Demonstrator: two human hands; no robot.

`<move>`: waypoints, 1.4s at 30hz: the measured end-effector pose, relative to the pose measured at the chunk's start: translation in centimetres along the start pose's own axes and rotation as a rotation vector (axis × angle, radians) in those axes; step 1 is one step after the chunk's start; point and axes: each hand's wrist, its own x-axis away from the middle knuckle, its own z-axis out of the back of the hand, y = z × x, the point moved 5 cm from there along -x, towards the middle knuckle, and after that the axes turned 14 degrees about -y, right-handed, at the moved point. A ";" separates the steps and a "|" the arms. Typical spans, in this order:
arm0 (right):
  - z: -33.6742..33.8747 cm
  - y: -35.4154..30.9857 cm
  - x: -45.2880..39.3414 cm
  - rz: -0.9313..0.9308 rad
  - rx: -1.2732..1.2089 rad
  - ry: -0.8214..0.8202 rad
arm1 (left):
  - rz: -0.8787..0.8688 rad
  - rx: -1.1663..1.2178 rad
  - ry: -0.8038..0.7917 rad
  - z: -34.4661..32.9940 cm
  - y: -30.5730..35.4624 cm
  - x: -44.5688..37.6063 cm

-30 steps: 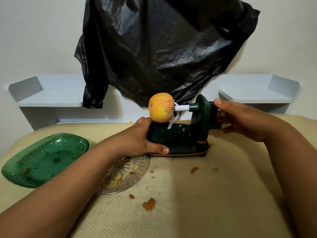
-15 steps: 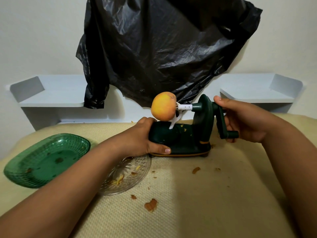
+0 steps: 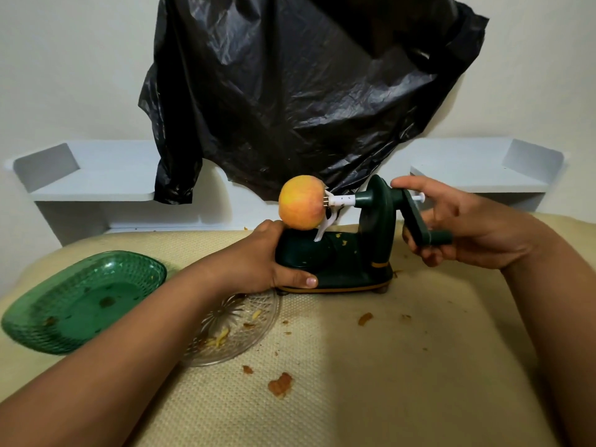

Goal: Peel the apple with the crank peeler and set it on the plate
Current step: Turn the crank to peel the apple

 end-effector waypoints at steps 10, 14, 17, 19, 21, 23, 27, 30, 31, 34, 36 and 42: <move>1.4 -0.9 0.3 -0.023 0.513 0.435 | 0.003 0.012 -0.008 0.0 0.1 0.1; 1.3 -1.1 0.1 0.069 0.551 0.540 | -0.006 0.025 -0.011 0.0 0.1 0.1; 1.4 -1.0 -0.3 0.169 0.406 0.572 | -0.007 0.021 -0.010 0.0 0.2 0.1; 1.3 -1.0 -0.5 0.170 0.430 0.614 | -0.001 0.026 -0.014 0.0 0.1 0.1; 1.0 -1.1 -0.7 0.184 0.435 0.659 | -0.004 0.028 -0.011 0.0 0.1 0.2; 0.6 -1.2 -1.2 0.221 0.415 0.718 | -0.019 0.043 -0.004 -0.1 0.2 0.2; 0.3 -0.7 -2.1 0.249 0.280 0.818 | -0.031 0.056 0.006 -0.2 0.6 0.4; 0.3 -0.3 -2.5 0.231 0.143 0.811 | -0.012 0.029 0.016 -0.2 0.8 0.6; 0.2 -0.3 -2.6 0.229 0.104 0.806 | -0.006 0.020 0.018 -0.2 0.9 0.7; 0.2 -0.1 -2.5 0.210 0.103 0.838 | -0.010 0.016 0.027 -0.1 1.0 0.8; 0.4 -0.2 -2.1 0.169 0.251 0.942 | -0.024 0.028 0.035 -0.2 0.9 0.9; -0.8 -1.8 -1.3 0.274 0.742 0.946 | -0.216 0.328 0.218 0.6 1.2 1.8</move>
